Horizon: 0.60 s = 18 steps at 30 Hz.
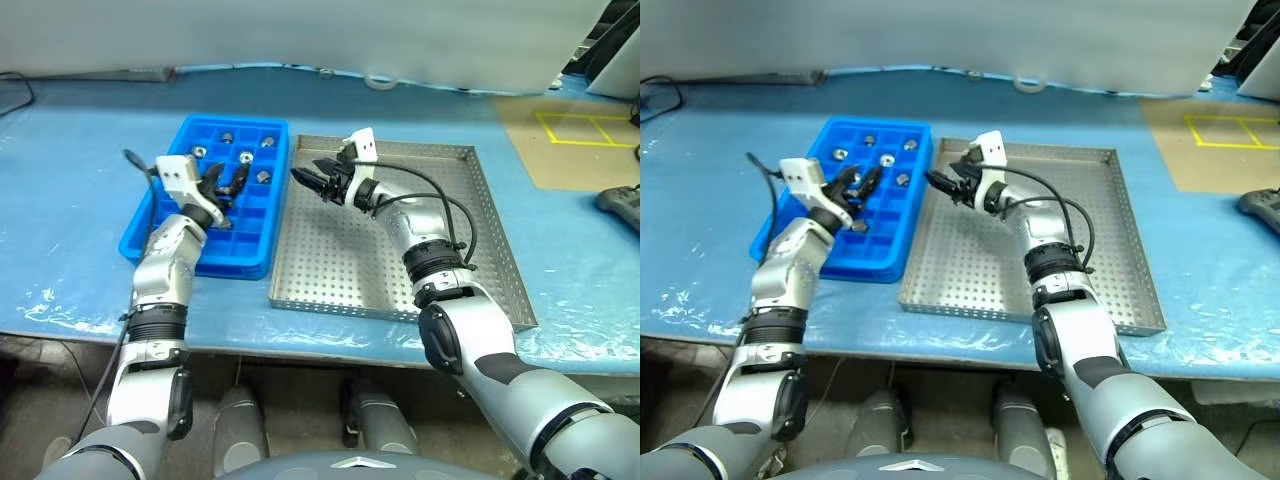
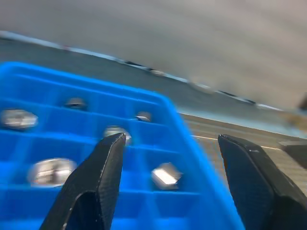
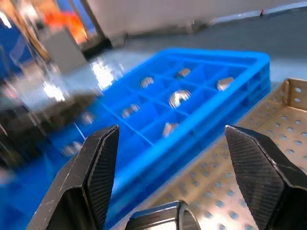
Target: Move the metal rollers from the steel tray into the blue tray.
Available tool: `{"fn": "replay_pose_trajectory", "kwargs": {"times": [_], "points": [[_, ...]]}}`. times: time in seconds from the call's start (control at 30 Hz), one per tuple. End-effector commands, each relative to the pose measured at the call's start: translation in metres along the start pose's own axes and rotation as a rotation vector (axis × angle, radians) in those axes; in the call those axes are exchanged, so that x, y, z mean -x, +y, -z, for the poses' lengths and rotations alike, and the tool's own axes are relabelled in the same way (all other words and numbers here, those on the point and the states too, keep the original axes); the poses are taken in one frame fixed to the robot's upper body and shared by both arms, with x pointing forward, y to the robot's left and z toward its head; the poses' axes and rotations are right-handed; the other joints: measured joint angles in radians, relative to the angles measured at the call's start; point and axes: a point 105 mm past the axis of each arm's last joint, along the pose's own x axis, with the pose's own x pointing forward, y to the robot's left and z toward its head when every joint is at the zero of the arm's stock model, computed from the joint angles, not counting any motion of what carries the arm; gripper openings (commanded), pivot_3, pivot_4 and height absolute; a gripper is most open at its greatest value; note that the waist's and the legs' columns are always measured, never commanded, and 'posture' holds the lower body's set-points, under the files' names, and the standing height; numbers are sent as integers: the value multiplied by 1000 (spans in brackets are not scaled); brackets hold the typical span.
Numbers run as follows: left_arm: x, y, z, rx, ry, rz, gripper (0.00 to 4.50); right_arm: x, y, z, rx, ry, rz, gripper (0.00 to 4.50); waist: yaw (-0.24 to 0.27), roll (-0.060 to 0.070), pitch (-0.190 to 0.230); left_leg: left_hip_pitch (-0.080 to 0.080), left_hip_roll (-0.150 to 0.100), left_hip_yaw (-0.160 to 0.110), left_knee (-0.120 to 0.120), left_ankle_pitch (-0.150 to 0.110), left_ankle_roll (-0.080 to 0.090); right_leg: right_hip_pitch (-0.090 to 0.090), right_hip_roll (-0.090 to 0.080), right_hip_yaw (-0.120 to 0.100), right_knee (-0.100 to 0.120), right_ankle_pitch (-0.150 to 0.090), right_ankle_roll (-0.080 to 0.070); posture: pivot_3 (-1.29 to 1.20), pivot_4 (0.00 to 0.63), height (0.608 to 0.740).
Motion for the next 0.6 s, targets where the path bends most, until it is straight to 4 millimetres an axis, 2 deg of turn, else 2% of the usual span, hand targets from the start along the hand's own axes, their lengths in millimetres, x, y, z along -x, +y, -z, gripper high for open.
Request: {"fn": "replay_pose_trajectory", "kwargs": {"times": [0.03, 0.17, 0.27, 0.4, 0.6], "points": [[-7, -34, -5, 157, -13, 203, 3321, -3, 30, -40, -193, -173, -128, 3631, -2, 0, 0, 0, 0, 0, -1, 0, 1, 0, 0, 0, 0, 0, 0, -333, 150, 740], [-12, -58, -2, 267, 5, 322, 3321, -3, 43, -42, -341, -205, -173, 3631, 0, 0, 0, 1, 0, 1, -2, -1, 1, 0, 0, 0, 0, 0, 0, -338, 150, 740], [-16, -70, -9, 333, -20, 380, 3321, -3, 47, -38, -350, -187, -177, 3631, 6, 0, 0, 1, 0, 2, -2, -2, -2, 1, -1, 0, -2, 0, 0, -347, 150, 740], [-17, -76, -15, 415, -36, 430, 3321, -3, 49, -35, -356, -174, -175, 3631, 4, 0, 0, 2, 0, 2, -2, -2, -3, 2, -1, 0, -2, 0, 0, -360, 150, 740], [-5, -97, -3, 459, 64, 568, 3321, -2, 42, -29, -361, -164, -137, 3631, 0, 0, 0, 2, -1, 2, -2, -1, -4, 2, -1, 1, -3, 0, 0, -370, 150, 740]]}}
